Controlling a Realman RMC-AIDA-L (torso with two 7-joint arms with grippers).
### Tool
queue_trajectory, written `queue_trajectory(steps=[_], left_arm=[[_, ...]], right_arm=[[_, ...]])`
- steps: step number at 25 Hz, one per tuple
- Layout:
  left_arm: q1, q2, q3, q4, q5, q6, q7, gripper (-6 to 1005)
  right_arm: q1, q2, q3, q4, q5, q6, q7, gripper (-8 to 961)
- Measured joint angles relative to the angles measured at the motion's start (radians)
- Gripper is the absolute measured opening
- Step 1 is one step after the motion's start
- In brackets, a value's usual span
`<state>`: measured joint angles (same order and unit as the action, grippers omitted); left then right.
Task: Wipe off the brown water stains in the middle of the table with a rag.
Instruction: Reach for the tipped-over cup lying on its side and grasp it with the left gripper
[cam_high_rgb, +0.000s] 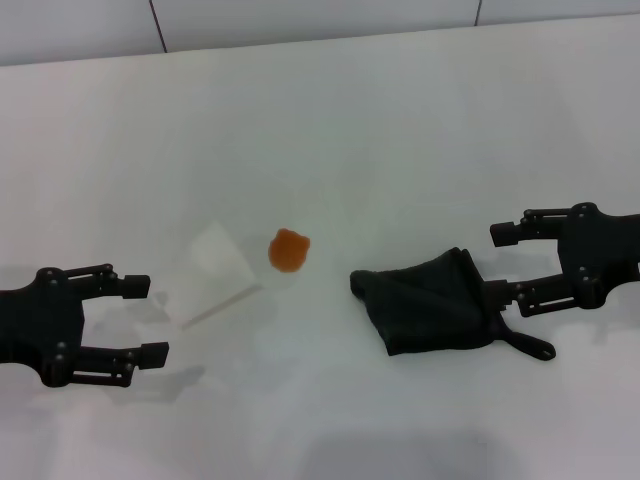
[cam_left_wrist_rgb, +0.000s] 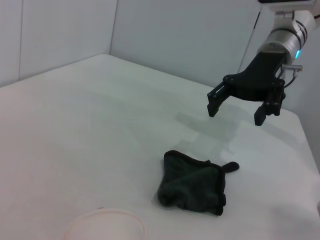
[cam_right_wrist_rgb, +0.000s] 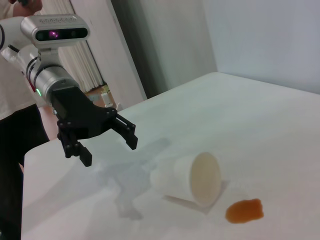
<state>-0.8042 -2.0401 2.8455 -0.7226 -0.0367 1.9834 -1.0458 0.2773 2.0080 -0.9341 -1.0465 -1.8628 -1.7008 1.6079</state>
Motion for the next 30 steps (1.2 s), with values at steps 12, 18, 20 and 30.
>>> queue_trajectory(steps=[12, 18, 20, 30], left_arm=[[0.001, 0.0, 0.0, 0.0, 0.0, 0.0, 0.0, 888], [0.002, 0.0, 0.0, -0.003, -0.006, 0.001, -0.001, 887], [0.002, 0.0, 0.0, -0.007, -0.006, 0.002, -0.003, 887], [-0.064, 0.021, 0.001, -0.139, 0.022, 0.032, -0.121, 887]], right_arm=[[-0.003, -0.001, 0.014, 0.0, -0.003, 0.004, 0.001, 840], [-0.003, -0.002, 0.014, 0.0, -0.003, 0.004, 0.001, 840], [-0.003, -0.002, 0.014, 0.0, -0.003, 0.004, 0.001, 840], [-0.001, -0.002, 0.014, -0.001, -0.003, 0.004, -0.001, 840]])
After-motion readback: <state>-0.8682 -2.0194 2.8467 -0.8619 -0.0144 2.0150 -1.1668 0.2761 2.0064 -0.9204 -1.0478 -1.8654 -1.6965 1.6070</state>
